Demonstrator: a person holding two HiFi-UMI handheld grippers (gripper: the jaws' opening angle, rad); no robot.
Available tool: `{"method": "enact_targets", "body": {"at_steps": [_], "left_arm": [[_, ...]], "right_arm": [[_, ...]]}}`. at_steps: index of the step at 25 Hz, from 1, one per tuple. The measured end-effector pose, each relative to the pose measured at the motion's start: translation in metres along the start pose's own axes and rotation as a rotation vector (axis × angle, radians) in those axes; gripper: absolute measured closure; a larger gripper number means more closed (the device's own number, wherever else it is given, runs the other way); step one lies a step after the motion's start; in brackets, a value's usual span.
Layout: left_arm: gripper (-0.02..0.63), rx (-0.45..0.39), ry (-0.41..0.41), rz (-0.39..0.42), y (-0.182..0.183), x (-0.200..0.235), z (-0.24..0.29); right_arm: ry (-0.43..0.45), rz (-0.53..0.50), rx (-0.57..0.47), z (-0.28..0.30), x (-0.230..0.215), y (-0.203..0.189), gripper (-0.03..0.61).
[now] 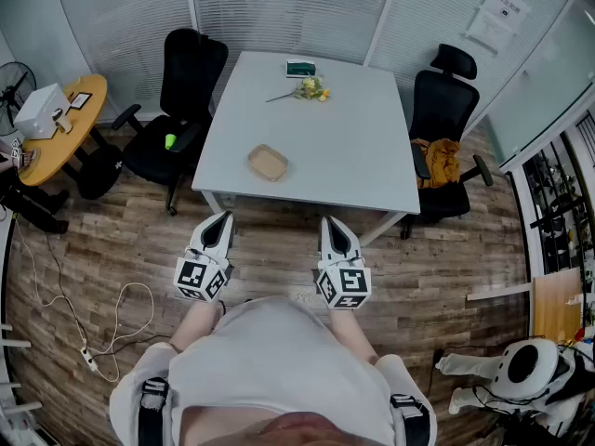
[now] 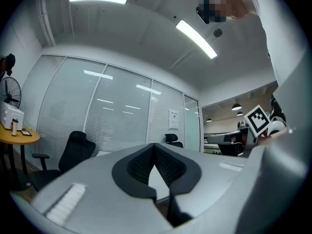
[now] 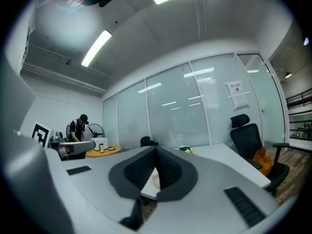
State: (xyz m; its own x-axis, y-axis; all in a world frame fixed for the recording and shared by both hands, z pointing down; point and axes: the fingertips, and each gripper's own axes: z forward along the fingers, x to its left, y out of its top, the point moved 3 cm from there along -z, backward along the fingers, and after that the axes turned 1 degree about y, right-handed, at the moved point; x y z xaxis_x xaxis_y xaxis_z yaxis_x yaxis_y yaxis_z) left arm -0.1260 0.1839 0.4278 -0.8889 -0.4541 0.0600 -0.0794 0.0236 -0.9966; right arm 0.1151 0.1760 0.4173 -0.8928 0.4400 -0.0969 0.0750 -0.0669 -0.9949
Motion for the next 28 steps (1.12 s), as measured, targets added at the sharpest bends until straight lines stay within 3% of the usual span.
{"method": "enact_targets", "body": {"at_steps": [17, 28], "left_arm": [[0.603, 0.016, 0.005, 0.002, -0.005, -0.003, -0.003], [0.603, 0.022, 0.044, 0.007, -0.011, -0.025, 0.001]], "right_arm": [[-0.023, 0.047, -0.020, -0.007, -0.007, -0.005, 0.571], [0.021, 0.045, -0.009, -0.012, -0.021, -0.009, 0.571]]}}
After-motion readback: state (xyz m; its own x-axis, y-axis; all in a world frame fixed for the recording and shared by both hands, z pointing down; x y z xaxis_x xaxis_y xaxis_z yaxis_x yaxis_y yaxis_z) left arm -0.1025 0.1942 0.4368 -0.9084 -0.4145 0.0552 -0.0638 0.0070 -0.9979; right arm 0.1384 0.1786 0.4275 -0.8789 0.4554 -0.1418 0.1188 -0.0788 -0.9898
